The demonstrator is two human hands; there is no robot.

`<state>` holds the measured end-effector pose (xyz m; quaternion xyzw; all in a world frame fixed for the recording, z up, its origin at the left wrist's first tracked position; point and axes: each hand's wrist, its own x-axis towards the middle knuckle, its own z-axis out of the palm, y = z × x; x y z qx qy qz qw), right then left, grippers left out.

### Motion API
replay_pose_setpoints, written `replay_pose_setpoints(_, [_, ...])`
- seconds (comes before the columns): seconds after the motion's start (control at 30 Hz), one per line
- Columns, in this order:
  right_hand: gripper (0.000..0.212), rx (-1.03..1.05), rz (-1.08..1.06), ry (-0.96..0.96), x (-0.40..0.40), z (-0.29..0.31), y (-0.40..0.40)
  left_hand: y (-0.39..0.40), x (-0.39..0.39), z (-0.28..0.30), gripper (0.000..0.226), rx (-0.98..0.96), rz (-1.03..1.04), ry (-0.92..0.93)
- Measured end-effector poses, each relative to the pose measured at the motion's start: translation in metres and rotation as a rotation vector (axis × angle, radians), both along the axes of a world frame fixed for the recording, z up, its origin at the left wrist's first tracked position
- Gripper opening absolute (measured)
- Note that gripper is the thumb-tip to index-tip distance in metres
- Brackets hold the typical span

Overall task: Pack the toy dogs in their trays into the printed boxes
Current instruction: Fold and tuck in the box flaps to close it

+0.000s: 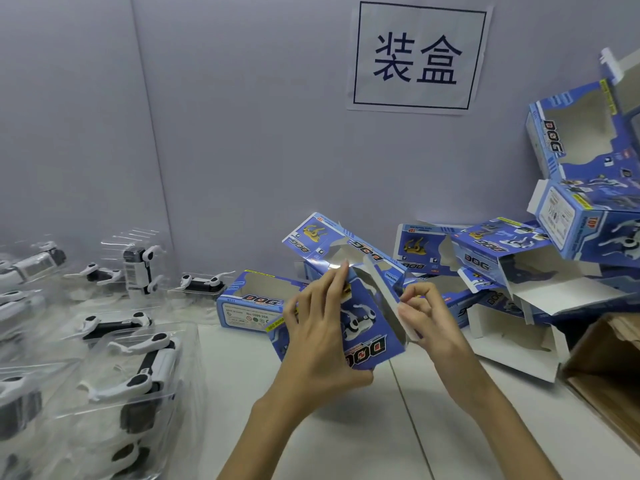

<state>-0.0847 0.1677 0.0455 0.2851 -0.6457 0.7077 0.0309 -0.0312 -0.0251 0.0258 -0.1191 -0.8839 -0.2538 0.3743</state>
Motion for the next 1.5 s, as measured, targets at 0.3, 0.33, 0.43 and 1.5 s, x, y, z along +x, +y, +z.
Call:
replay_pose_setpoints(0.3, [0.041,0.0,0.05,0.059,0.011,-0.013,-0.026,-0.019,-0.003,-0.004,0.14,-0.216,-0.036,-0.005])
replay_pose_setpoints(0.33, [0.043,-0.009,0.056,0.048,0.012,-0.014,-0.029,-0.018,-0.003,-0.004,0.139,-0.21,-0.025,0.009])
replay_pose_setpoints(0.43, [0.044,-0.061,0.014,0.057,0.013,-0.015,-0.033,-0.011,-0.003,-0.006,0.135,-0.167,-0.003,0.054])
replay_pose_setpoints(1.5, [0.042,-0.027,-0.085,0.118,0.013,-0.026,-0.035,0.001,0.002,-0.005,0.096,-0.272,0.057,0.099])
